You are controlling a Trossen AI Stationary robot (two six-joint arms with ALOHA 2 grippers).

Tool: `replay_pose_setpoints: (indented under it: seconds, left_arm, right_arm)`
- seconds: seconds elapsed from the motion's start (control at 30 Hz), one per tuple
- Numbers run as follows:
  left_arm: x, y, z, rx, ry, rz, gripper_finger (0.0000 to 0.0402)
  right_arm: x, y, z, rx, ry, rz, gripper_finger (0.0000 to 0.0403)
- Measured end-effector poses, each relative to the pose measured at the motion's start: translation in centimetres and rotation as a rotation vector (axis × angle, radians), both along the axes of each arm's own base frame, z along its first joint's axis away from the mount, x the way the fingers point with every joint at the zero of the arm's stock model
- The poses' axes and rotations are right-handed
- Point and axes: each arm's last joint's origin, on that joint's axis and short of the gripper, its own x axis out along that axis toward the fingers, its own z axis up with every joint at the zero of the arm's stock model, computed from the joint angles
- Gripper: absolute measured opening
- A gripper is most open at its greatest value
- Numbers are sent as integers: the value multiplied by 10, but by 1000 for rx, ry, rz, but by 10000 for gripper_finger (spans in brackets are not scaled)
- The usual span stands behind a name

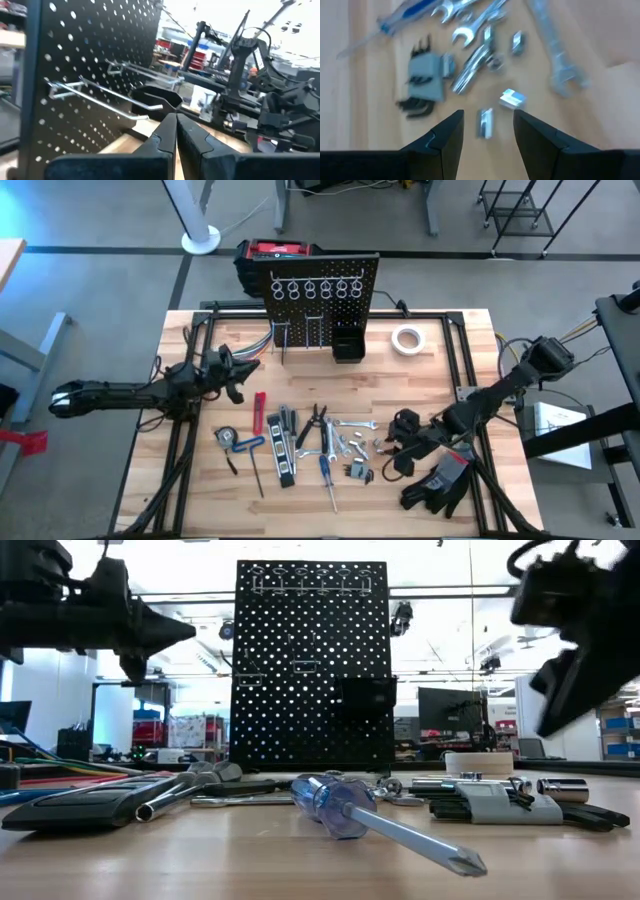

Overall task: Hang tools onto peg board
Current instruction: Put the socket into the black tool bin on the peg board

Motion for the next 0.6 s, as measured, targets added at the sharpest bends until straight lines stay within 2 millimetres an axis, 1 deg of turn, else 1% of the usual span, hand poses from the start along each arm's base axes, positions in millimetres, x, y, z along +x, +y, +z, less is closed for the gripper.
replay_pose_setpoints:
  seconds: [0.13,0.43,0.6]
  left_arm:
    - [3,-1,-3,7,29,-55,0]
    - [11,0,-19,39,195,-57,0]
    - [15,1,-24,12,219,-47,0]
  right_arm:
    - [5,2,-8,-11,-3,16,165]
    - [11,8,-22,30,82,-39,165]
    - [19,12,-26,31,99,-58,165]
